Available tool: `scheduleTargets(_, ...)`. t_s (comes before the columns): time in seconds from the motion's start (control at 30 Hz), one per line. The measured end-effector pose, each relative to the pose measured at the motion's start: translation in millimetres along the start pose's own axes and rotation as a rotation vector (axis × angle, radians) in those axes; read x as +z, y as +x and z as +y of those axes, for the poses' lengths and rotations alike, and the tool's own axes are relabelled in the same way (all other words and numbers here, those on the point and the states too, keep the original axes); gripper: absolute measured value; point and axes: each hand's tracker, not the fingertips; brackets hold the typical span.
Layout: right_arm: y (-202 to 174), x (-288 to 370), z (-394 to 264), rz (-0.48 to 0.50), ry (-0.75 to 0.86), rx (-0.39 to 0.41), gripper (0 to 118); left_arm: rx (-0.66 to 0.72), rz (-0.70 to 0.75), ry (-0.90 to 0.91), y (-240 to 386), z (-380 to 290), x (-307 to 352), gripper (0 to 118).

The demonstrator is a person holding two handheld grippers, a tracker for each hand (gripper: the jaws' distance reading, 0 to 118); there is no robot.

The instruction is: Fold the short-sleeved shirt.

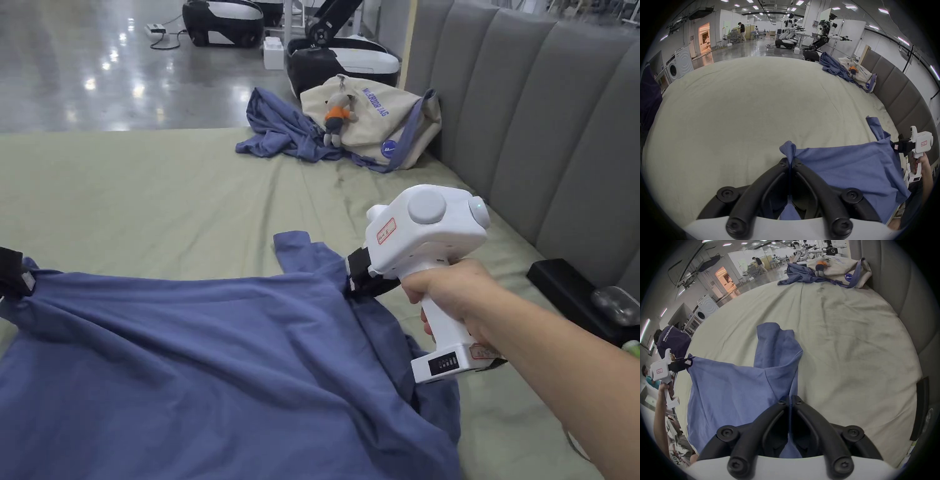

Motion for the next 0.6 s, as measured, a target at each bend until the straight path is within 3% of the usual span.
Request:
scheduleTargets(0.23,3.3,61.2,0.4,0.086,0.144,-0.013,4,0.010,-0.060,0.086,-4.2,9.5,41.7,3)
scheduleTargets(0.27,7.0,75.1,-0.4,0.137,0.160,-0.031,4,0.023,-0.078,0.114,-5.7,11.7,53.3,3)
scheduleTargets(0.33,8.6,103.6,-4.9,0.145,0.213,-0.054,4,0.049,-0.108,0.130,-6.7,13.0,74.8,3)
scheduleTargets(0.43,1.6,150.0,-18.8,0.145,0.307,-0.003,4,0.015,-0.137,0.208,-3.0,10.0,115.6,3)
scheduleTargets(0.57,-5.6,218.5,-45.3,0.241,0.403,0.020,4,0.022,-0.217,0.324,2.6,-7.6,187.5,3)
scheduleTargets(0.6,-10.2,234.1,-56.0,0.223,0.443,0.054,4,0.019,-0.221,0.355,9.3,-17.5,206.1,3)
